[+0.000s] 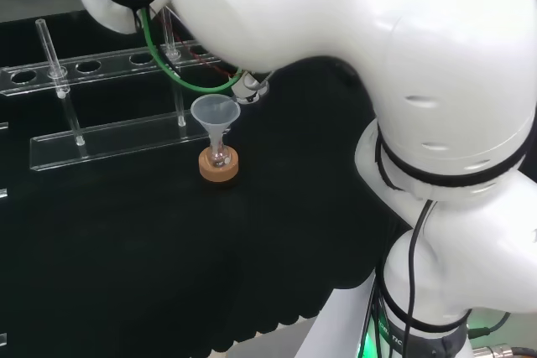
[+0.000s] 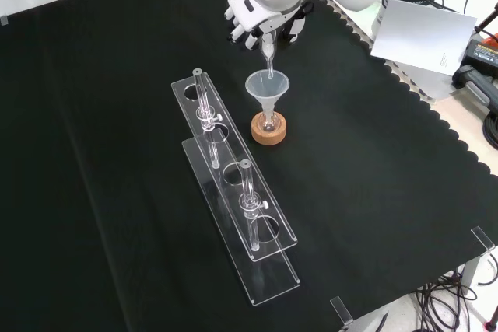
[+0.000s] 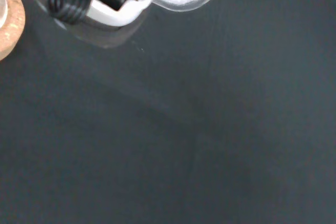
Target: Pour all the NaCl from the weighing funnel into the round-bottom flask.
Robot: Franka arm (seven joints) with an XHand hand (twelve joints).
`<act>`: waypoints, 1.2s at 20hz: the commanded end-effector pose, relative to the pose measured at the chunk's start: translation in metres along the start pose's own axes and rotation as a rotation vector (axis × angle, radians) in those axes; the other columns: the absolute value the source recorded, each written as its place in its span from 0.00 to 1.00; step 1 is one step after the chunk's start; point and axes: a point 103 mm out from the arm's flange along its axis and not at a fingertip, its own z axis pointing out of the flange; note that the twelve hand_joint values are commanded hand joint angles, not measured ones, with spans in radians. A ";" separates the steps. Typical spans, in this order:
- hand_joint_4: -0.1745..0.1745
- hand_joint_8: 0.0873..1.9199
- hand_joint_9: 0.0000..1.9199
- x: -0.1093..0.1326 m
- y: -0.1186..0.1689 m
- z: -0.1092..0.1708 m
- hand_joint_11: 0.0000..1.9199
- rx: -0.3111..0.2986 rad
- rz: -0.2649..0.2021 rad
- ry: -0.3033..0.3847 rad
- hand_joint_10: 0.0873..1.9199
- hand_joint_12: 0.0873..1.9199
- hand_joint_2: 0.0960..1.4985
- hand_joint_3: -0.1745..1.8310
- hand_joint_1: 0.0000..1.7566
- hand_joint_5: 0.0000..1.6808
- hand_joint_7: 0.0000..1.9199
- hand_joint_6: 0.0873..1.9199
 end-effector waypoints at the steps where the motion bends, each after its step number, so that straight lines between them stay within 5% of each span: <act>1: 1.00 0.31 0.51 0.006 0.001 -0.005 0.39 0.012 0.000 -0.053 0.15 0.56 0.43 0.38 0.64 0.75 0.34 0.32; 24: 1.00 0.31 0.50 0.004 0.007 -0.012 0.38 0.042 0.025 -0.157 0.15 0.56 0.43 0.38 0.64 0.75 0.34 0.32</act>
